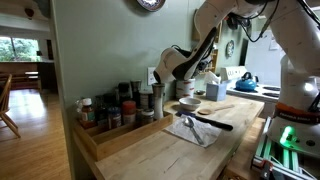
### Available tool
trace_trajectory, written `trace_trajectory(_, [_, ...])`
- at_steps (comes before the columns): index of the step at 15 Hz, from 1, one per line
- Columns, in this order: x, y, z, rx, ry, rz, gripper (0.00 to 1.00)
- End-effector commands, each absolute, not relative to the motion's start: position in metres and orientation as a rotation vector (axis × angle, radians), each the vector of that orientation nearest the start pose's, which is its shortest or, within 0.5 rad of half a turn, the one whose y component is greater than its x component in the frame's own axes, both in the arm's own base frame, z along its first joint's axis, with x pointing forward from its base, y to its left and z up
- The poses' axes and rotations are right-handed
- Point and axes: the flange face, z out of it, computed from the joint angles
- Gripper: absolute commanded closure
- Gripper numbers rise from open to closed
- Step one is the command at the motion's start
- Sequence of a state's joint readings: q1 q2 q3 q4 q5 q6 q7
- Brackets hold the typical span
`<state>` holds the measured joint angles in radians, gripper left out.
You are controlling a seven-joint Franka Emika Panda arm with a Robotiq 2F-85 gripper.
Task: Pick up the salt shaker and put it inside the bowl
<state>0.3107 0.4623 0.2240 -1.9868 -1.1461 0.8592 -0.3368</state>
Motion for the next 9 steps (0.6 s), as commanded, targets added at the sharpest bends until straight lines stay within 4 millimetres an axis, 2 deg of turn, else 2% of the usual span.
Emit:
trace_trajectory(1, [0.476, 0.121, 0.303, 1.327, 0.767, -1.28, 0.7])
trace_trajectory(5, [0.474, 0.109, 0.318, 1.528, 0.844, -1.231, 0.7])
trace_trajectory(9, [0.47, 0.093, 0.343, 1.743, 0.899, -1.14, 0.7])
